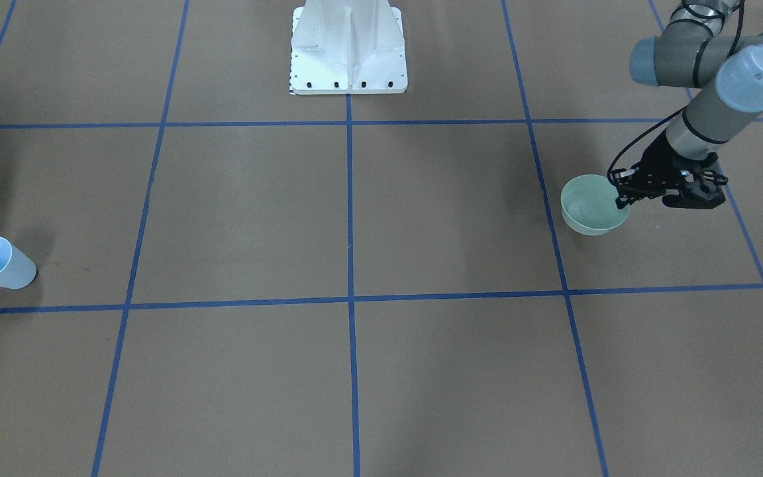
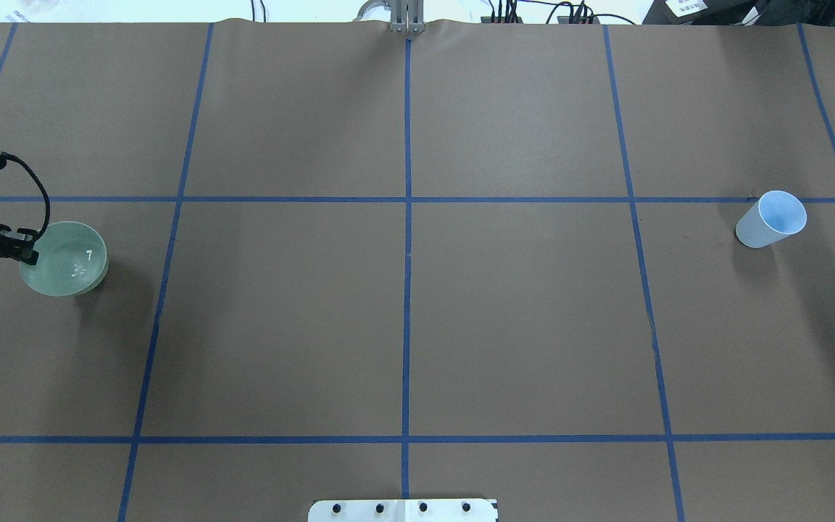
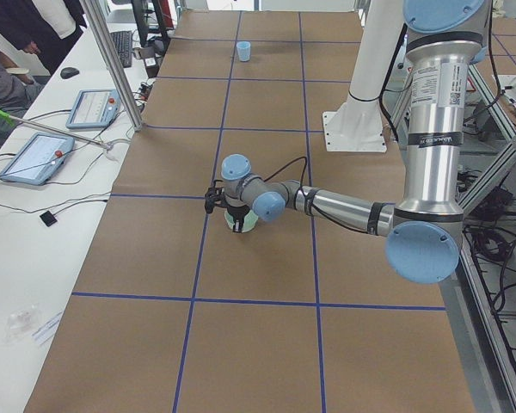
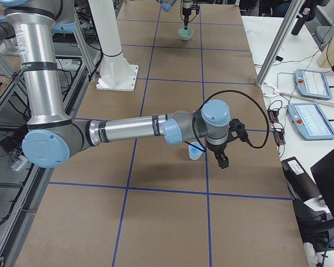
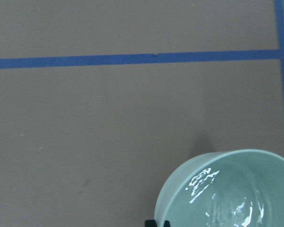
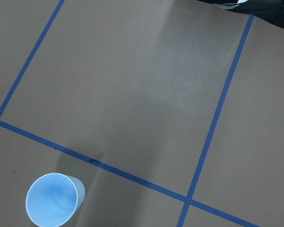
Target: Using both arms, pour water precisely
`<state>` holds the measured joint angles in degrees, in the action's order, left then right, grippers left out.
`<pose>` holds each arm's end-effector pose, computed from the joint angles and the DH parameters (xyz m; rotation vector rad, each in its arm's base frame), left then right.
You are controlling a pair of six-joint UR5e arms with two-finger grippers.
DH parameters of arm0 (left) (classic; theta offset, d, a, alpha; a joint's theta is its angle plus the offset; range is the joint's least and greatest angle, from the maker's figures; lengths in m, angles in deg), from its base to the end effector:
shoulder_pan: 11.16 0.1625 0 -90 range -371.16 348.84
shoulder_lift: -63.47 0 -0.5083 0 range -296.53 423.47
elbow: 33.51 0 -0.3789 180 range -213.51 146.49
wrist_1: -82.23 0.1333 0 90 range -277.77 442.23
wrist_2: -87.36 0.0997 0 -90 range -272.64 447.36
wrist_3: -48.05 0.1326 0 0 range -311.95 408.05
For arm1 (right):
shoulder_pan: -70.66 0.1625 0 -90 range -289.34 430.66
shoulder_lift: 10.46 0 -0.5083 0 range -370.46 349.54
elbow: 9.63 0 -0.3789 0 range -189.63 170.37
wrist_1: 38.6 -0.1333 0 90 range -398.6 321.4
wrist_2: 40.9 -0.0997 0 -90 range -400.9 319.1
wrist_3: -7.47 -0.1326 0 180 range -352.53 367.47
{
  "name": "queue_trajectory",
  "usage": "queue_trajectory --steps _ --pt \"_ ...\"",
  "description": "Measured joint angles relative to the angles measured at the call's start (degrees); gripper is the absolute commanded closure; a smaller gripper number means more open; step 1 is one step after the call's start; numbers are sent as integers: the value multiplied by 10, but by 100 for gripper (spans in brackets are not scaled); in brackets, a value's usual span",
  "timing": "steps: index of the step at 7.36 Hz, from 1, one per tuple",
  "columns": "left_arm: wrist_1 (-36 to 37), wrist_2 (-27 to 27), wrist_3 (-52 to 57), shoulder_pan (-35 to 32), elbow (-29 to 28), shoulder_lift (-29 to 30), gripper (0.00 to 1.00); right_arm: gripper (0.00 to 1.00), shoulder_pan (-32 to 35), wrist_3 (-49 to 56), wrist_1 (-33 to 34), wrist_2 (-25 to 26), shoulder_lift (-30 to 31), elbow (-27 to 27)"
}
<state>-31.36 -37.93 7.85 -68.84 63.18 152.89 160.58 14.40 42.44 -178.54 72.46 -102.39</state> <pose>0.2257 -0.4628 0.6751 0.0485 0.7812 0.0292 0.0345 -0.5592 0.6546 0.3583 -0.8055 -0.2507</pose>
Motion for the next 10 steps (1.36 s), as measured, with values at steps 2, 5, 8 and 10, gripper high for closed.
queue_trajectory --steps 2,5,8,10 --pt "1 -10 38 -30 -36 -2 36 0 0 -1 0 0 0 0" --pt "1 -55 104 -78 -68 0 0 0 0 -2 -1 -1 -1 -2" --pt "5 -97 136 -169 -47 6 0 0 0 0 -1 -1 -1 -3" --pt "15 -97 220 -221 -34 7 0 0 -3 5 14 -1 0 -1"
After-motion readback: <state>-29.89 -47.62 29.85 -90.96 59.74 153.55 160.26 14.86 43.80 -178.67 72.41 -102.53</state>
